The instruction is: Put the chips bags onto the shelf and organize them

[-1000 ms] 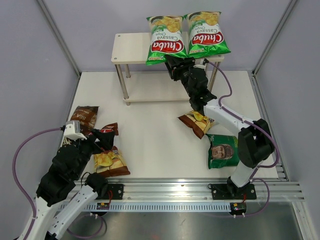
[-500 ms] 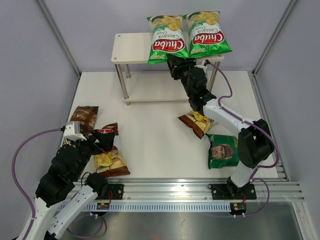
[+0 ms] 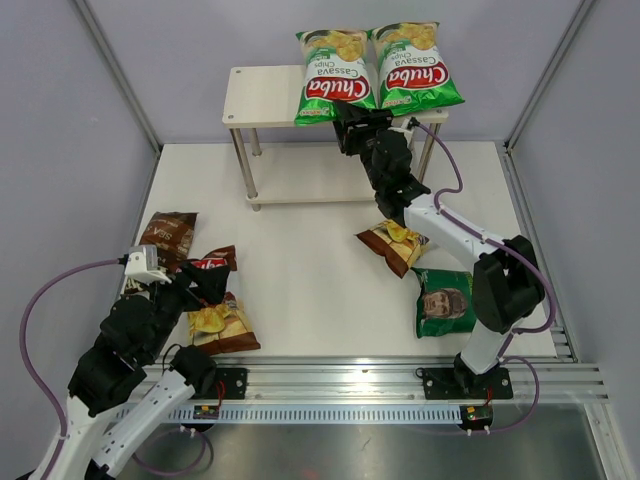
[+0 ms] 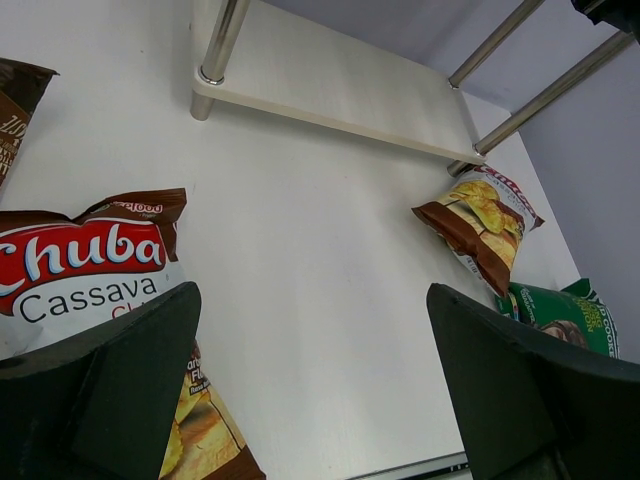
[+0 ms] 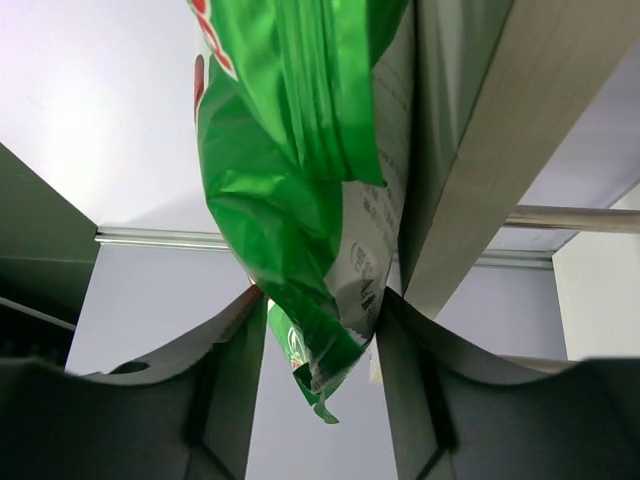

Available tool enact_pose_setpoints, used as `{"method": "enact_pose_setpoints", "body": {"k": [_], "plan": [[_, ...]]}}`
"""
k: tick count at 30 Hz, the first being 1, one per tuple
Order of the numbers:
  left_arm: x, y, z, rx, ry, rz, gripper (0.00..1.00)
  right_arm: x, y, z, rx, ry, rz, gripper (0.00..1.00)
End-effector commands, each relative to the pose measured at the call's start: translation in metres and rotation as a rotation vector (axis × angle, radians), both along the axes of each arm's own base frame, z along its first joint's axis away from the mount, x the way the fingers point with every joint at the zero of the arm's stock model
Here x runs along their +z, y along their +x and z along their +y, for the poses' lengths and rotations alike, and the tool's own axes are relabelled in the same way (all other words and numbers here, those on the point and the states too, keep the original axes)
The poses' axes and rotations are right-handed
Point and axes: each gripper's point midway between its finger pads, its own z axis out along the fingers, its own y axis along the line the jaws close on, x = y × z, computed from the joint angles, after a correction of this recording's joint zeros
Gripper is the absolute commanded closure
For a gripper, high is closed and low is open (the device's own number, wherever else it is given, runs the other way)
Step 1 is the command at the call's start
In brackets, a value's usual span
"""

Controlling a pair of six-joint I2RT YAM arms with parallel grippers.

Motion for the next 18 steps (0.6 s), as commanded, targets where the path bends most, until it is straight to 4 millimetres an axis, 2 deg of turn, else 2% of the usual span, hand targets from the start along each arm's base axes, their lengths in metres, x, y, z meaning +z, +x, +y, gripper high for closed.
{"method": "enact_pose_setpoints", "body": {"k": [1, 7, 11, 12, 15, 16, 18], "plan": [[0.010, 0.000, 0.005, 0.025, -0.021, -0.033, 0.01, 0.035, -0.011, 0.002, 0.004, 0.043, -0.065, 0.40], [0.011, 0.000, 0.006, 0.027, -0.023, -0.035, 0.01, 0.039, -0.032, 0.003, 0.021, 0.042, -0.069, 0.27], [0.011, 0.000, 0.006, 0.029, -0.024, -0.035, 0.01, 0.037, -0.043, 0.000, 0.028, 0.021, -0.057, 0.08], [0.011, 0.000, 0.006, 0.030, -0.022, -0.033, 0.01, 0.036, -0.046, -0.001, 0.028, 0.018, -0.055, 0.01], [0.010, 0.001, 0.006, 0.033, -0.019, -0.028, 0.01, 0.030, -0.056, -0.004, 0.043, -0.005, -0.046, 0.01], [0.010, 0.001, 0.006, 0.035, -0.019, -0.028, 0.01, 0.035, -0.062, -0.006, 0.055, -0.003, -0.052, 0.01], [0.010, 0.001, 0.006, 0.037, -0.019, -0.026, 0.01, 0.023, -0.067, -0.005, 0.071, -0.041, -0.025, 0.00]]}}
